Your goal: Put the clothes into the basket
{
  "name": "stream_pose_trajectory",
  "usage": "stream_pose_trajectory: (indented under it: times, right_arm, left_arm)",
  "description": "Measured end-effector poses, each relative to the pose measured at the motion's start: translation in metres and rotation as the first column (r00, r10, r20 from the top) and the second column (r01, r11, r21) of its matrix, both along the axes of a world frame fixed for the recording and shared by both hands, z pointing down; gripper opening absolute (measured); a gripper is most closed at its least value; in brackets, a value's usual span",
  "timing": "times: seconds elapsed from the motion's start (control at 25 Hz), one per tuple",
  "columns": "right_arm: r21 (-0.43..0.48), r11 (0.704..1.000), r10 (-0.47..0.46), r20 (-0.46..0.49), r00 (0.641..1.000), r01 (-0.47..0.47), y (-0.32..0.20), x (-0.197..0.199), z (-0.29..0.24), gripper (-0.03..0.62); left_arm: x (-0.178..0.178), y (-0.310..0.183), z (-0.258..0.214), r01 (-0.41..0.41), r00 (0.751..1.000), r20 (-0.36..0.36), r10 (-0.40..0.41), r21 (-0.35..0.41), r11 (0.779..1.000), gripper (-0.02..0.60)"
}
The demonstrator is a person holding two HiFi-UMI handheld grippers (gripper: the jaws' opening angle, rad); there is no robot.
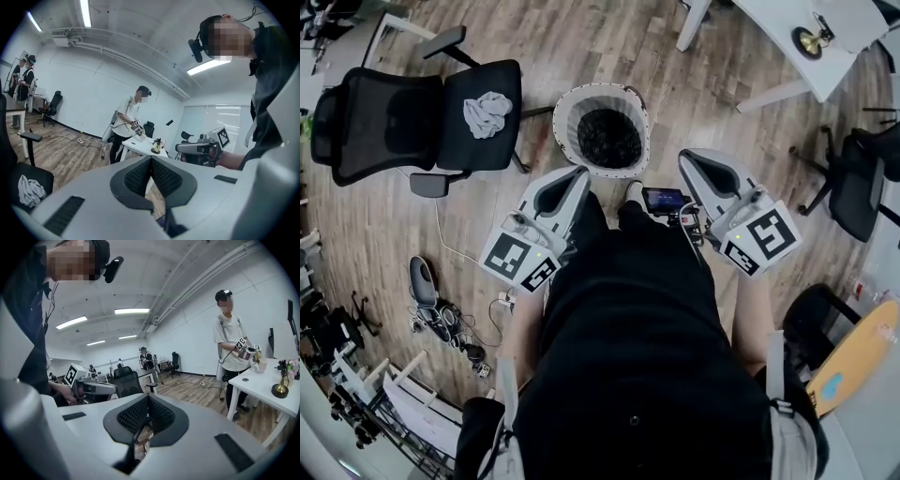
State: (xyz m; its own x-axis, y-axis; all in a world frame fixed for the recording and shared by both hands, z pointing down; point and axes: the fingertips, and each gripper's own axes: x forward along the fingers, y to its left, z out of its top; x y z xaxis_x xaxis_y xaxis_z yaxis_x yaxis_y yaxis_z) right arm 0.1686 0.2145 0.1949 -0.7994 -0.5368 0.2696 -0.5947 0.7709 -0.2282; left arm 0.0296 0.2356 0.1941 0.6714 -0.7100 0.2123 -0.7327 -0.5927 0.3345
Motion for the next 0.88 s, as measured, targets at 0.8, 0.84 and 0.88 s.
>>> stream_pose_trajectory:
  times: [0.8, 0.84, 0.88]
  right_arm:
    - [-0.032, 0.999, 0.036, -0.012, 0.999, -0.037, -0.035, -0.036, 0.009, 0.017]
    - [-0.032, 0.999, 0.042, -0.014, 0.999, -0.042, -0.041, -0.042, 0.009, 0.017]
    - [-0.034, 0.998, 0.046, -0.015, 0.999, -0.046, -0.046, -0.048, 0.008, 0.017]
  left_arm:
    - [-0.051, -0.03, 0.027, 0.046, 0.999, 0.005, -0.046, -0.047, 0.998, 0.012]
    - [-0.058, -0.036, 0.028, 0.047, 0.999, 0.001, -0.047, -0.048, 0.998, 0.012]
    - [-0.065, -0.042, 0.029, 0.048, 0.999, -0.001, -0.048, -0.049, 0.998, 0.012]
